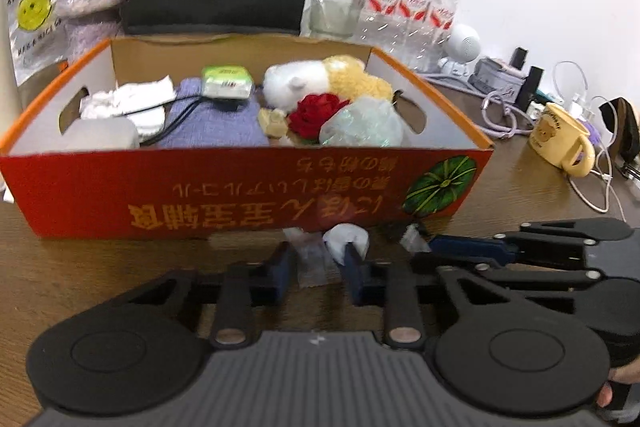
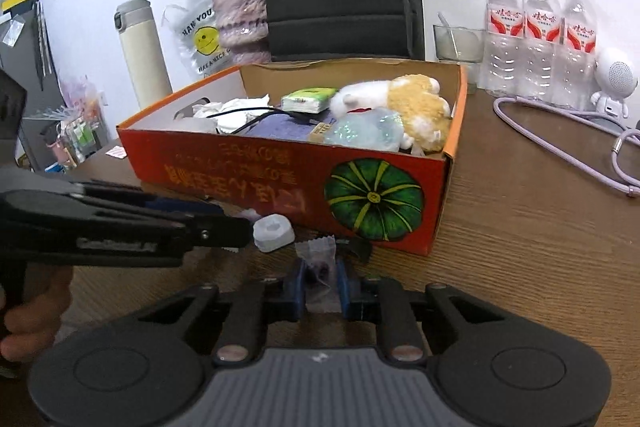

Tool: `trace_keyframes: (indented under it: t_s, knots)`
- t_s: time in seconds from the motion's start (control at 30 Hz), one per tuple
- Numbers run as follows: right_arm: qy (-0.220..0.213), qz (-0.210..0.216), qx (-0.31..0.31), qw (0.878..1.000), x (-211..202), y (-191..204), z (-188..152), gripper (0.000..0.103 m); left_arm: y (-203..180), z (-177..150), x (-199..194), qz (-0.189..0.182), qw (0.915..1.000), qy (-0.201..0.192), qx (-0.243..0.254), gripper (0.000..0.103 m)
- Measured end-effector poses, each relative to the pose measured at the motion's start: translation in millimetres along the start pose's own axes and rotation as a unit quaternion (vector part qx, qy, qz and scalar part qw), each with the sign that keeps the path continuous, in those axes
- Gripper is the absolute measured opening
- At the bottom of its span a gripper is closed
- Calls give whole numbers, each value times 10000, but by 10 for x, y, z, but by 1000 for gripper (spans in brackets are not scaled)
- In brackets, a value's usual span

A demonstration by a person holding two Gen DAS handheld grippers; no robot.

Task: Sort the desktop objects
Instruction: 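Grasp a small clear wrapper with the left tool while the right tool grasps a clear packet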

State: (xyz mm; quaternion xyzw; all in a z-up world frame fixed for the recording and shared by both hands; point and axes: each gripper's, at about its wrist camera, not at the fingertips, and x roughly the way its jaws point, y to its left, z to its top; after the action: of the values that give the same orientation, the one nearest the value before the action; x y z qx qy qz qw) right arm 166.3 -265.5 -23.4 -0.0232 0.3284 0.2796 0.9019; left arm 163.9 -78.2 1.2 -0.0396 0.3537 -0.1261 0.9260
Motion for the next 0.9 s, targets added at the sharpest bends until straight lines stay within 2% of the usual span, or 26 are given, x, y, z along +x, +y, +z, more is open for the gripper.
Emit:
trace_keyframes:
  t_s: [0.17, 0.3, 0.5, 0.73, 0.9]
  knots:
    - [-11, -238, -430, 9988, 11, 136, -17, 16, -25, -81, -108, 153, 9997, -120, 116, 22]
    - [-22, -307, -590, 9978, 18, 177, -22, 17, 18, -228, -349, 99, 9999, -130, -16, 21]
    - [-17, -354, -425, 9985, -19, 309, -59, 16, 130, -530, -887, 416, 9988, -240, -26, 21]
    - [-85, -302, -241, 9992, -335, 1094, -402, 14, 232, -862, -1446, 796, 9958, -450, 19, 21]
    - [-552, -531, 264, 9967, -779, 1289, -575, 13, 215, -1019, -1739, 798, 9946, -667, 50, 22]
